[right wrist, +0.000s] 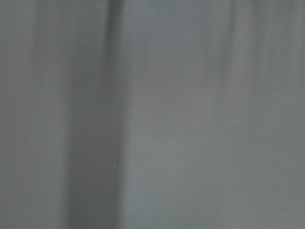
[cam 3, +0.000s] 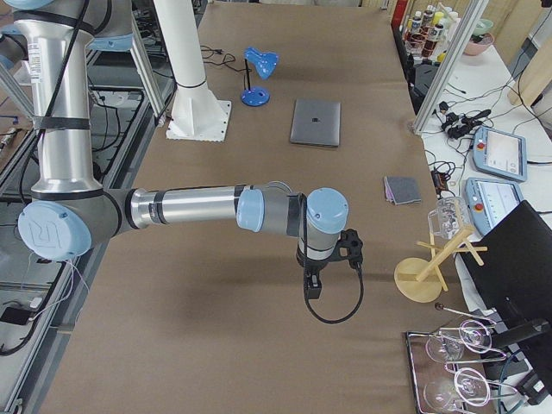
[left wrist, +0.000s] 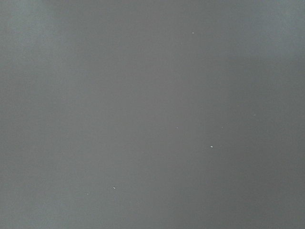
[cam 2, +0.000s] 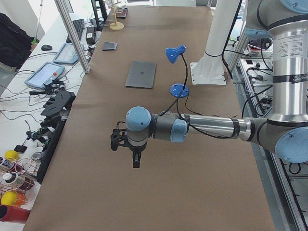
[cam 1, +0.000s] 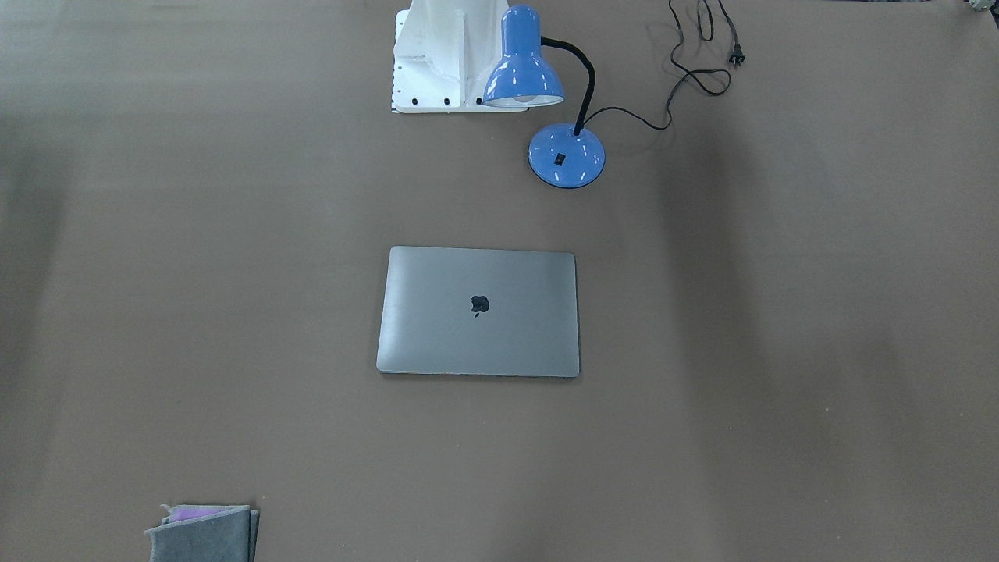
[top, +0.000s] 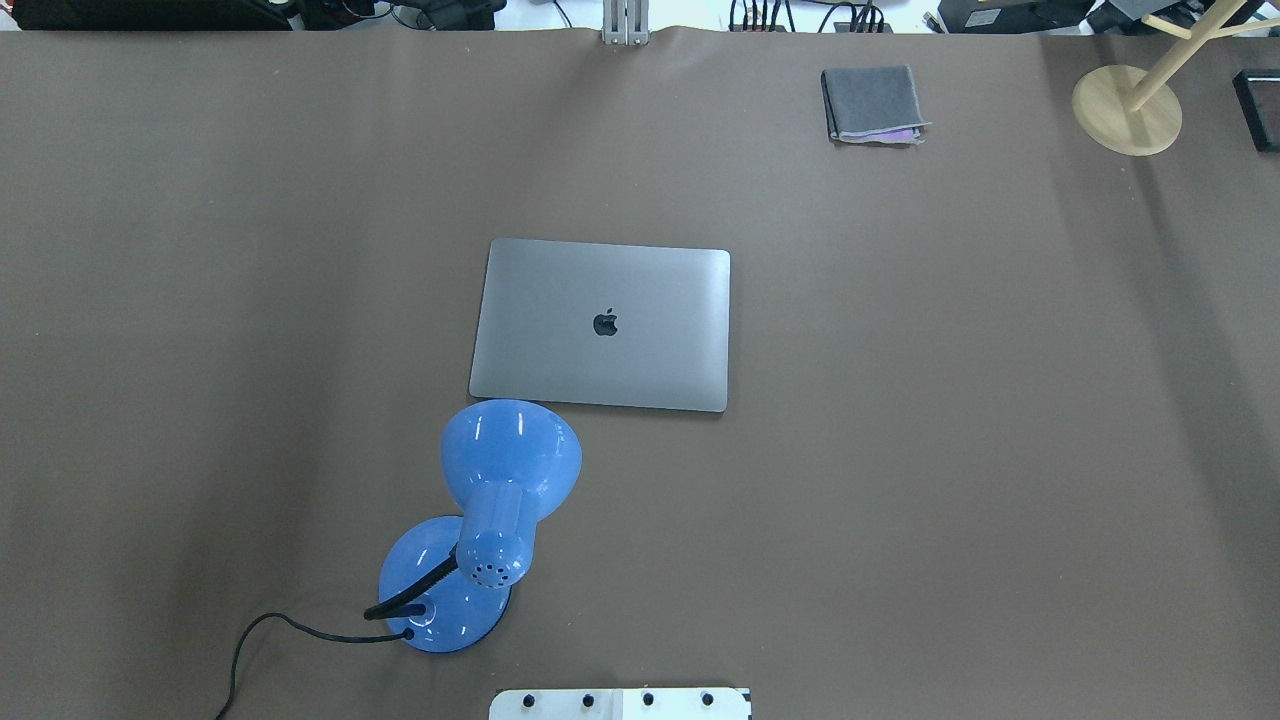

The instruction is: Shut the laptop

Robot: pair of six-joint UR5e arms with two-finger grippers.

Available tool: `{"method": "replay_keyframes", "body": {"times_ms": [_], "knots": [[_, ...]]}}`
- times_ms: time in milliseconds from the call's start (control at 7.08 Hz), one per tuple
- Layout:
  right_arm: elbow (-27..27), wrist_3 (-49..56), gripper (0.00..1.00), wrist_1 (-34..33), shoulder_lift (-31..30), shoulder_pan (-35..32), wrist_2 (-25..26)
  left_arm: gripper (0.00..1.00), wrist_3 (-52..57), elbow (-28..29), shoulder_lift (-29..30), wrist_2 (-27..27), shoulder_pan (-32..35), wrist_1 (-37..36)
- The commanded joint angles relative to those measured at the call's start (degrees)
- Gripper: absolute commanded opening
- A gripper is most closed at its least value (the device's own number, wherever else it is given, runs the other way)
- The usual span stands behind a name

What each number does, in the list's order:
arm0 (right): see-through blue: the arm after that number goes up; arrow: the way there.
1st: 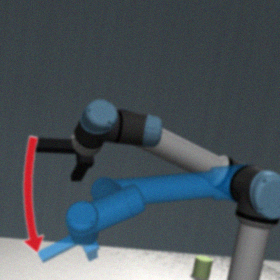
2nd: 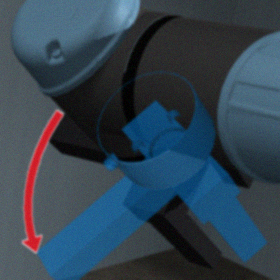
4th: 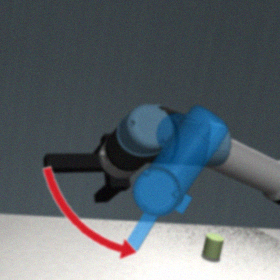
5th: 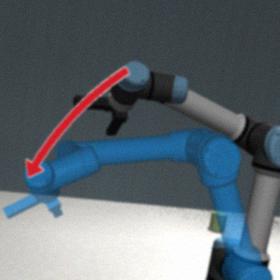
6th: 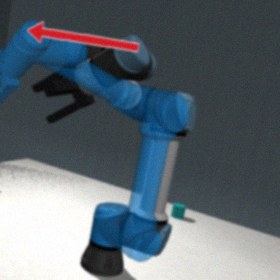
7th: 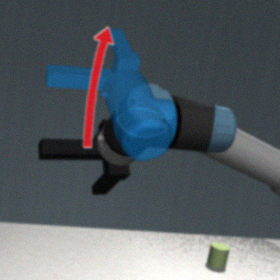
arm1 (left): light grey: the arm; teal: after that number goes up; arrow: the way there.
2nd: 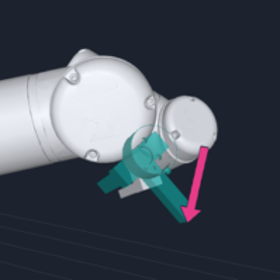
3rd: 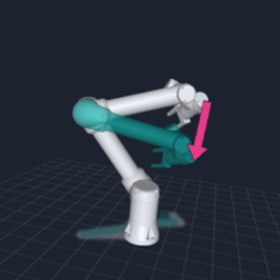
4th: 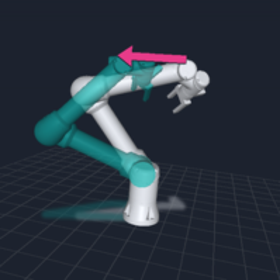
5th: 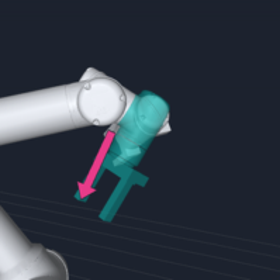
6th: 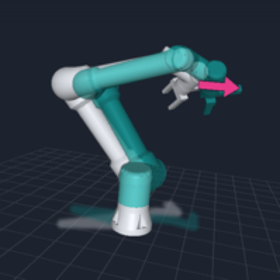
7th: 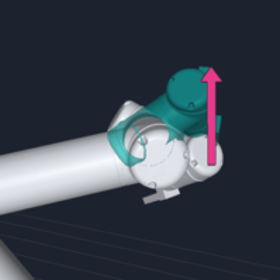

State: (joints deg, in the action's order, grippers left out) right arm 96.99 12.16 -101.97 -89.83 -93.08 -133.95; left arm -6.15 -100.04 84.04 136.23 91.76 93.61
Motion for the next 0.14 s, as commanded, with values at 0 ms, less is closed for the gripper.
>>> {"method": "replay_keyframes", "body": {"times_ms": [0], "knots": [[0.22,-0.03,1.00,-0.07,0.01,0.00,-0.25,0.98,0.00,0.02,0.07,0.00,0.00,0.08]]}}
